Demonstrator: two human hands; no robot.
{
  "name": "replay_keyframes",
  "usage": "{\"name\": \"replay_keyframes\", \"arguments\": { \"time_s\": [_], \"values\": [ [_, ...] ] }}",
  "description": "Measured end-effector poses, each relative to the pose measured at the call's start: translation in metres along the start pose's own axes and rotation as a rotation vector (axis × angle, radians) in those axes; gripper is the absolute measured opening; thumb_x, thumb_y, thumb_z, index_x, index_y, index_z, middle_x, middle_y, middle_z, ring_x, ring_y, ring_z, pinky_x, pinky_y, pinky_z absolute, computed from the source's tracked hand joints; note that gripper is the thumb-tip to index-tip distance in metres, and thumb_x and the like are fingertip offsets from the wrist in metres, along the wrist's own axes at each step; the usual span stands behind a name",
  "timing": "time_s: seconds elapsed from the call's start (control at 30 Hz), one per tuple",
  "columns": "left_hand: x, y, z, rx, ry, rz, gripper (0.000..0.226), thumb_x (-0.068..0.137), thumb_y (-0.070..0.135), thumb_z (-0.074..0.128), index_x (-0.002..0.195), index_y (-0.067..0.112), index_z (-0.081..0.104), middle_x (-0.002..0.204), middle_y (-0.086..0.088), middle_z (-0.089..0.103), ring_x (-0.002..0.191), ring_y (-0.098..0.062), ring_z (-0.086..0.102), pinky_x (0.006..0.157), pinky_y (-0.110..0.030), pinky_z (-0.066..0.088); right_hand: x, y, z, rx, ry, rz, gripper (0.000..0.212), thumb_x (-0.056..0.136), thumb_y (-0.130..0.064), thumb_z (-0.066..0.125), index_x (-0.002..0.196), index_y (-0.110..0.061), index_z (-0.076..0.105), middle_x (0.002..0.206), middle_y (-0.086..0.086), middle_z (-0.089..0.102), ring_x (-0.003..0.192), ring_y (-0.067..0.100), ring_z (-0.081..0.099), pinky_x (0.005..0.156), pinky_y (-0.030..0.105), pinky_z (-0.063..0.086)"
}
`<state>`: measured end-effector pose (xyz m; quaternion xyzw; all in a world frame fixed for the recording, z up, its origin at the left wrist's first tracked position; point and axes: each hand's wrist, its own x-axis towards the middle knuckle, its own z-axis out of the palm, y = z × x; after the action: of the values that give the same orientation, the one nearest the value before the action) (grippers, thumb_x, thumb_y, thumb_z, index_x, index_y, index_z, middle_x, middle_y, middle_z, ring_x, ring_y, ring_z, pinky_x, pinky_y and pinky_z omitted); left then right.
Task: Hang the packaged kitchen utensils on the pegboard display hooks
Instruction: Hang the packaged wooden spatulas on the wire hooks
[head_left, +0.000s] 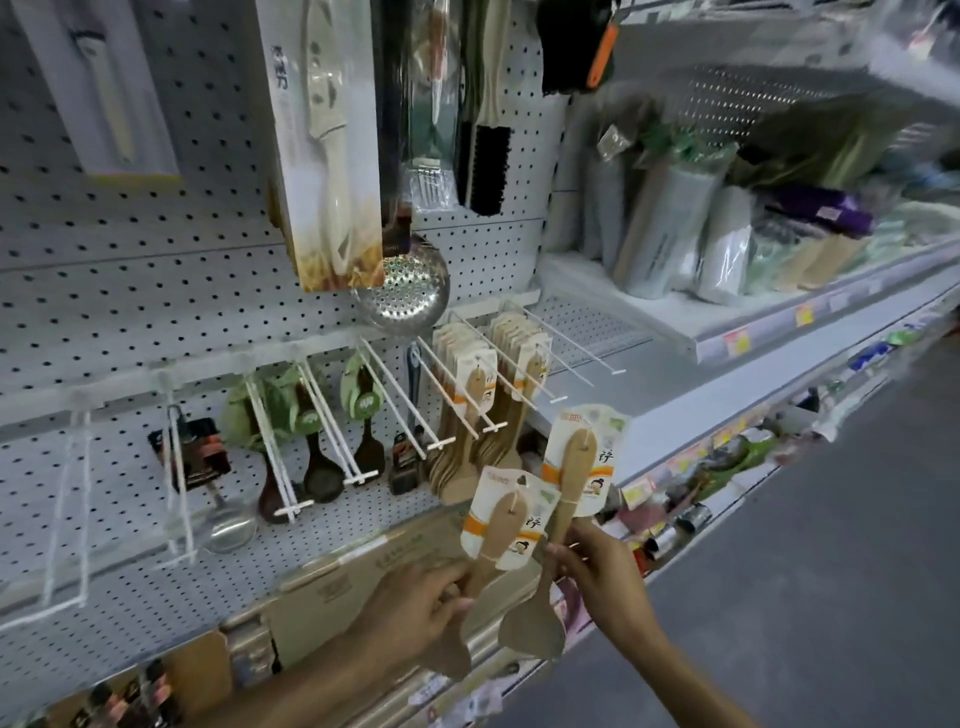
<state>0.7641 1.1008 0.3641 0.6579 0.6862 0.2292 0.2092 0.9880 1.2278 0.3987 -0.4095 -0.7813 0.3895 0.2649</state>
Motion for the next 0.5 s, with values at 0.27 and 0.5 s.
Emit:
{"name": "replay_keyframes", "arguments": {
  "time_s": [0.27,0.5],
  "values": [
    [0.050,-0.007,0.025,0.028,0.019,-0.053,0.024,0.091,0.056,0.053,0.101,0.035,0.054,0.098,0.016,0.066,0.087,-0.004,0.061,0.075,-0.029,0.051,0.064,0.046,-0.013,-0.094,-0.103,-0.031,0.008,0.089,-0.032,0.067,0.088,-0.025,0.071,0.082,-0.014,0.073,0.076,0.002,0.068,0.069,0.035,0.056],
    [0.096,0.010,0.053,0.012,0.092,-0.144,0.023,0.092,0.052,0.054,0.096,0.030,0.058,0.097,0.011,0.066,0.090,-0.008,0.061,0.076,-0.029,0.049,0.116,0.081,-0.044,-0.054,-0.250,-0.074,0.014,0.091,-0.024,0.068,0.079,-0.031,0.065,0.078,-0.023,0.070,0.074,-0.003,0.065,0.061,0.018,0.047]
  ]
}}
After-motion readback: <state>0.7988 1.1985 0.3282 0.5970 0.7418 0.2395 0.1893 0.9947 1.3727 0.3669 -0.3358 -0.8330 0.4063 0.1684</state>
